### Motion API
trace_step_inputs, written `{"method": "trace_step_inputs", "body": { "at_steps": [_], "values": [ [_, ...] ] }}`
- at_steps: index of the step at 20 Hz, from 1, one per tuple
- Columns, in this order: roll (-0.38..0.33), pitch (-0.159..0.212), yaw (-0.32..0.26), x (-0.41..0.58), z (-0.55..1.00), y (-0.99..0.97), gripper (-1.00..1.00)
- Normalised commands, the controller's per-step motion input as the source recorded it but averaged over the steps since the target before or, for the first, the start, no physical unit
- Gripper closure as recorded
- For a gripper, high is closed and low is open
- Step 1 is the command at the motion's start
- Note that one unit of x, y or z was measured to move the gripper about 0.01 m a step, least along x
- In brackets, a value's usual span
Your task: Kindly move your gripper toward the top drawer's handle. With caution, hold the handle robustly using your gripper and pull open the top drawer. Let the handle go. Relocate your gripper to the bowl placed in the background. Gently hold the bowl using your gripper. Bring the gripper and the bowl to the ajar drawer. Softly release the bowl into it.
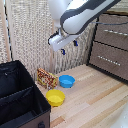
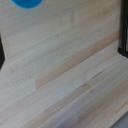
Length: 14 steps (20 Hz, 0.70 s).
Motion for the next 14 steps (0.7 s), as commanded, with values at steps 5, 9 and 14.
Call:
{"method": "trace_step_inputs", "body": {
  "at_steps": [5, 9, 14],
  "values": [
    [-0.286, -0.067, 0.211, -0.058, 0.0, -0.13, -1.0],
    [-0.327, -0.053, 0.196, -0.003, -0.07, -0.11, -1.0],
    [-0.334, -0.05, 0.193, 0.0, -0.09, -0.11, -1.0]
  ]
}}
